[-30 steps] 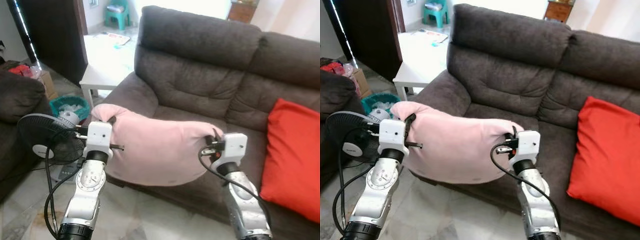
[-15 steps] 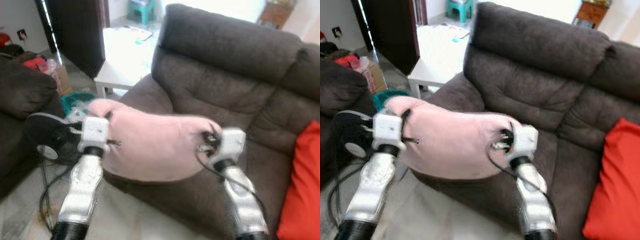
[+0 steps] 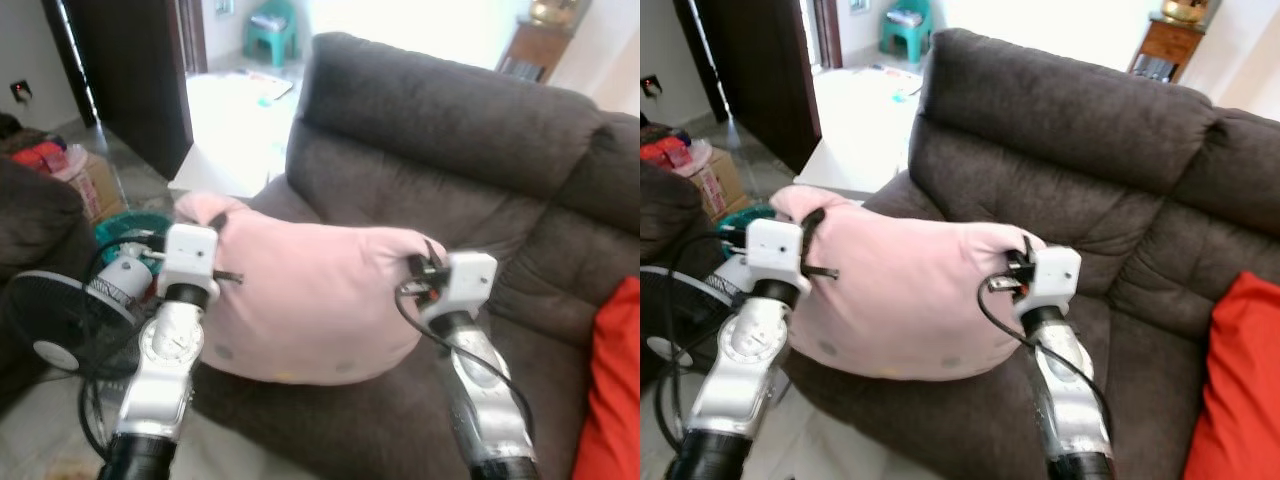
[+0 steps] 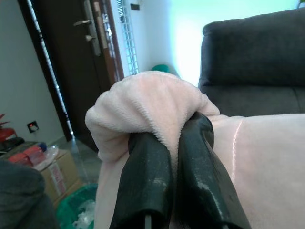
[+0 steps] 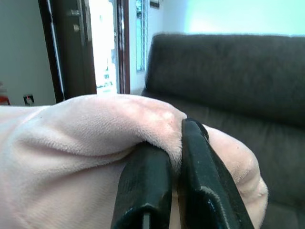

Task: Move the pillow to the sofa from floor

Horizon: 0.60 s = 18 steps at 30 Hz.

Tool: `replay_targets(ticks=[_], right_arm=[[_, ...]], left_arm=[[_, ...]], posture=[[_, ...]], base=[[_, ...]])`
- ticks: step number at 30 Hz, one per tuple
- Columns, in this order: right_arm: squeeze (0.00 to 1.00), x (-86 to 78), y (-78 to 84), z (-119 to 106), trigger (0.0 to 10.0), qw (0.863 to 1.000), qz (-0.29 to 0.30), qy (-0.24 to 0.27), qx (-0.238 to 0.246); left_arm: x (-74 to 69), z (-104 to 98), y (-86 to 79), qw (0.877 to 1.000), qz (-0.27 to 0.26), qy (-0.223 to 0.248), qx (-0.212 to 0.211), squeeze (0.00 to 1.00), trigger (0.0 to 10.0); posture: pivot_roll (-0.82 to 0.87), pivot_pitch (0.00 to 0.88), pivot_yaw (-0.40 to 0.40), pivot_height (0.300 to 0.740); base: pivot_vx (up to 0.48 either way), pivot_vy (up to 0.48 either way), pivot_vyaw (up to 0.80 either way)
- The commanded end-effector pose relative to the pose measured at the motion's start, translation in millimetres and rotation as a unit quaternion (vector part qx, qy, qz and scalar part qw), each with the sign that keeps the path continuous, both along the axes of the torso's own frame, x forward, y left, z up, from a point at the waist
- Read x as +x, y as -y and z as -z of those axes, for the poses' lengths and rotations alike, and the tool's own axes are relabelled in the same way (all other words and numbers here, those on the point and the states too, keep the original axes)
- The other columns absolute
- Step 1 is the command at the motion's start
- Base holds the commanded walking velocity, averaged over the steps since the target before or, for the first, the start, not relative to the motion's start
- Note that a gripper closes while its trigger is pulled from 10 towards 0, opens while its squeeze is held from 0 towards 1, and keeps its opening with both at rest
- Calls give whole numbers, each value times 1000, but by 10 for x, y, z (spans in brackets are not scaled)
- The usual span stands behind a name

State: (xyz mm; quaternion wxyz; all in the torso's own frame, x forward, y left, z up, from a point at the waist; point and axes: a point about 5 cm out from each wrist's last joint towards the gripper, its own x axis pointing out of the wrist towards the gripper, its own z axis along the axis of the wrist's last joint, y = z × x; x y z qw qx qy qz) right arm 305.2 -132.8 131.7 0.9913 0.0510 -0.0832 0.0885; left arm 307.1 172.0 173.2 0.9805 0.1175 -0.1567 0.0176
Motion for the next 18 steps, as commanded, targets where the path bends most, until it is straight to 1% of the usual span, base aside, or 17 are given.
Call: replay_targets(ticks=[1, 5, 10, 12, 14, 16, 17, 18], right_arm=[[0, 16, 179, -170, 10000, 998, 37, 40, 10], [0, 40, 226, -148, 10000, 998, 52, 32, 11], [0, 30, 226, -127, 10000, 998, 55, 29, 5], [0, 24, 222, -126, 10000, 998, 55, 30, 2], [0, 28, 205, -116, 10000, 998, 52, 26, 0], [0, 34, 190, -105, 10000, 999, 47, 20, -7], [0, 48, 166, -70, 10000, 999, 38, 7, -26], [0, 51, 157, -60, 10000, 999, 35, 4, -33]], left_arm=[[13, -284, 113, 998, 21, 58, -4, 0, 10000], [15, -258, 141, 998, 31, 50, -3, 0, 10000], [5, -217, 164, 998, 45, 37, -8, 0, 10000], [5, -191, 172, 998, 52, 27, -15, 0, 10000], [5, -135, 183, 998, 65, 9, -24, 0, 10000], [-4, -120, 184, 997, 68, 5, -24, 0, 10000], [-15, -93, 185, 997, 70, -3, -26, 0, 10000], [-18, -83, 185, 997, 70, -6, -27, 0, 10000]], posture=[[169, 17, -95, 740], [169, 17, -95, 740], [171, 14, -94, 740], [172, 13, -94, 740], [172, 13, -94, 740], [172, 14, -95, 740], [172, 14, -95, 740], [172, 14, -95, 740]], base=[[480, 0, 0], [410, 0, 0], [444, 0, -620], [373, 0, 0], [126, 0, 0], [0, 0, 0], [0, 0, 0], [0, 0, 0]])
